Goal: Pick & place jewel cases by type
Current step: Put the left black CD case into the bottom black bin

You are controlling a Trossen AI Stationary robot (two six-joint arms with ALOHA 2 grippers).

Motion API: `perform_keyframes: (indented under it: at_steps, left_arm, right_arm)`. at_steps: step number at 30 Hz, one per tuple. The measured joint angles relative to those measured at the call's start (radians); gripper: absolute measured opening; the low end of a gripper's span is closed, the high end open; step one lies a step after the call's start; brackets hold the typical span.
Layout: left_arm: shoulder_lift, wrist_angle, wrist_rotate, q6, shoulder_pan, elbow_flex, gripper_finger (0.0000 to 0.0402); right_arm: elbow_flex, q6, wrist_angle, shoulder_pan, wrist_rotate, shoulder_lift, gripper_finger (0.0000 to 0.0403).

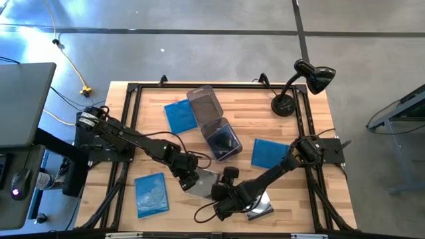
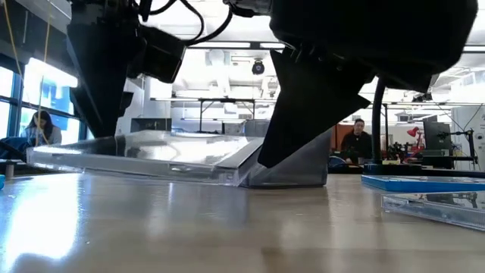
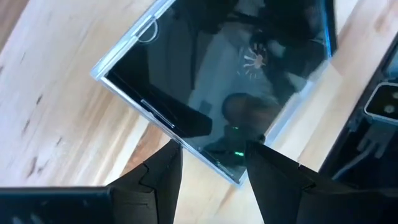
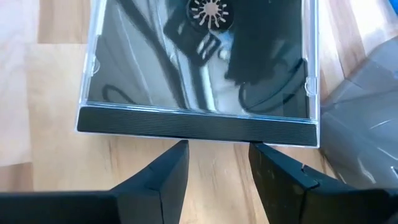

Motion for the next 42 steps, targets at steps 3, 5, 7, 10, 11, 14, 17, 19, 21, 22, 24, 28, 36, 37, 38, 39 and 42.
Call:
perform_keyframes:
  at_steps: [3,5,7,10,11,14,17,19,21,22,24,28,36,37,38,39,42]
  left_arm:
    - [0.0,-0.039,-0.005,0.033,0.0,0.025,0.0168]
    - [0.0,-0.07,-0.028,0.049,0.0,0.044,0.0168]
    - [0.0,-0.101,-0.047,0.057,0.0,0.065,0.0168]
    - [0.0,-0.148,-0.078,0.061,0.0,0.099,0.0168]
    - [-0.001,-0.16,-0.09,0.069,0.0,0.107,0.0168]
    - [0.0,-0.214,-0.13,0.087,0.001,0.129,0.0168]
    - [0.0,-0.265,-0.163,0.117,0.003,0.155,0.0168]
    - [0.0,-0.307,-0.185,0.136,0.004,0.185,0.0168]
    - [0.0,-0.352,-0.217,0.162,0.007,0.215,0.0168]
    - [0.0,-0.385,-0.233,0.179,0.013,0.233,0.0168]
    - [0.0,-0.447,-0.271,0.21,0.025,0.276,0.0168]
    - [0.0,-0.494,-0.374,0.318,0.083,0.344,0.0168]
    - [-0.004,-0.226,-0.376,0.484,0.276,0.397,0.0168]
    - [0.001,-0.168,-0.318,0.5,0.293,0.396,0.0168]
    - [0.005,-0.126,-0.267,0.504,0.301,0.397,0.0167]
    - [0.01,-0.108,-0.223,0.503,0.307,0.399,0.0167]
    - [0.02,-0.092,-0.154,0.493,0.309,0.398,0.0167]
  right_arm:
    - [0.0,-0.001,-0.007,0.0,0.028,0.0,0.0166]
    - [0.0,-0.001,-0.02,0.0,0.044,-0.006,0.0167]
    - [0.0,-0.001,-0.032,0.0,0.06,-0.012,0.0167]
    - [0.0,0.0,-0.053,0.0,0.074,-0.029,0.0167]
    - [0.0,0.0,-0.058,0.0,0.081,-0.036,0.0167]
    - [0.0,-0.001,-0.058,0.0,0.111,-0.059,0.0167]
    - [0.003,-0.013,-0.064,0.0,0.153,-0.087,0.0166]
    - [0.003,-0.03,-0.069,-0.001,0.175,-0.108,0.0166]
    - [0.003,-0.051,-0.071,-0.008,0.192,-0.127,0.0167]
    - [0.004,-0.066,-0.071,-0.011,0.202,-0.137,0.0167]
    - [0.004,-0.083,-0.073,-0.022,0.224,-0.155,0.0167]
    - [0.005,-0.095,-0.124,-0.04,0.279,-0.195,0.0167]
    - [0.006,-0.068,-0.223,-0.072,0.314,-0.274,0.0167]
    - [0.005,-0.068,-0.229,-0.077,0.334,-0.275,0.0167]
    - [0.005,-0.063,-0.239,-0.087,0.336,-0.276,0.0167]
    - [0.005,-0.042,-0.257,-0.1,0.318,-0.277,0.0167]
    - [-0.019,0.052,-0.319,-0.14,0.281,-0.267,0.0167]
